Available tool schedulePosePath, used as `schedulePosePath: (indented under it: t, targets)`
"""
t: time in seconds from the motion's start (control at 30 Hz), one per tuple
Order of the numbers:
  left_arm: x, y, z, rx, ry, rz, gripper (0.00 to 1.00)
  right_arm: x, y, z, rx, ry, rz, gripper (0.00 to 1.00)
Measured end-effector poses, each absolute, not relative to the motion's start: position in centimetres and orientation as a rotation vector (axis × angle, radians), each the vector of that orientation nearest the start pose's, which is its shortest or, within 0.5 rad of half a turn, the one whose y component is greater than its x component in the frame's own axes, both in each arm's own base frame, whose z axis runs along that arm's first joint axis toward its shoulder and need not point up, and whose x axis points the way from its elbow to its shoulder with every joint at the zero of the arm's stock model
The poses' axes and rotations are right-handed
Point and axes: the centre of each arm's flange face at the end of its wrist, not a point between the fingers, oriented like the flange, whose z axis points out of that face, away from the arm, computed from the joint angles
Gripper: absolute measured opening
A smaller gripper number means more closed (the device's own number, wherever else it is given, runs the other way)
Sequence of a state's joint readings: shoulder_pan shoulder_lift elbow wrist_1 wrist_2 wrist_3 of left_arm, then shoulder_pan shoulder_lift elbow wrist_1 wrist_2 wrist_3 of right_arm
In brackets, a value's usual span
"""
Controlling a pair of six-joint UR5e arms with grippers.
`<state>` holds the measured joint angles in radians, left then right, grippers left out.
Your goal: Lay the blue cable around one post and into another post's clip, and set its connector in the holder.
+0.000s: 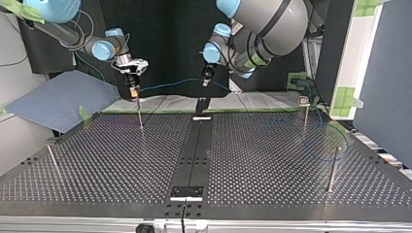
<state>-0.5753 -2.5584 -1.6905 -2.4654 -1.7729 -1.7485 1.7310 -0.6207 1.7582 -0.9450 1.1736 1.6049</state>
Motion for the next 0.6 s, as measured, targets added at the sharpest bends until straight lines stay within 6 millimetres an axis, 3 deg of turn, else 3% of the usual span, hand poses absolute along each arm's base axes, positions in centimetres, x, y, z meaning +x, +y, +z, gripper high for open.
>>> schedulePosePath:
  t: [0.2, 0.27, 0.33, 0.37, 0.4, 0.43, 0.47, 0.53, 0.6]
  targets:
    - [42.26, -41.05, -8.52, 0.265, 1.979, -0.287, 1.0, 26.22, -54.66, -6.17, 1.746, -1.091, 1.551, 0.02]
    - [42.29, -41.1, -8.48, 0.263, 1.976, -0.29, 0.94, 26.22, -54.65, -6.18, 1.747, -1.091, 1.551, 0.02]
    - [42.32, -41.1, -8.48, 0.262, 1.975, -0.29, 0.75, 26.23, -54.65, -6.18, 1.747, -1.091, 1.551, 0.02]
    - [42.33, -41.08, -8.48, 0.261, 1.975, -0.29, 0.75, 26.23, -54.64, -6.18, 1.747, -1.091, 1.551, 0.02]
    - [42.36, -41.06, -8.48, 0.26, 1.975, -0.29, 0.66, 26.23, -54.65, -6.18, 1.747, -1.091, 1.551, 0.02]
    - [42.38, -41.04, -8.47, 0.26, 1.974, -0.29, 0.5, 26.23, -54.65, -6.18, 1.747, -1.091, 1.551, 0.02]
    - [42.41, -41.01, -8.48, 0.259, 1.974, -0.29, 0.5, 26.22, -54.65, -6.18, 1.747, -1.091, 1.551, 0.02]
    - [42.47, -40.95, -8.47, 0.257, 1.974, -0.289, 0.3, 26.21, -54.66, -6.18, 1.747, -1.091, 1.551, 0.02]
    - [42.5, -40.92, -8.48, 0.257, 1.975, -0.289, 0.25, 26.22, -54.64, -6.19, 1.747, -1.091, 1.551, 0.02]
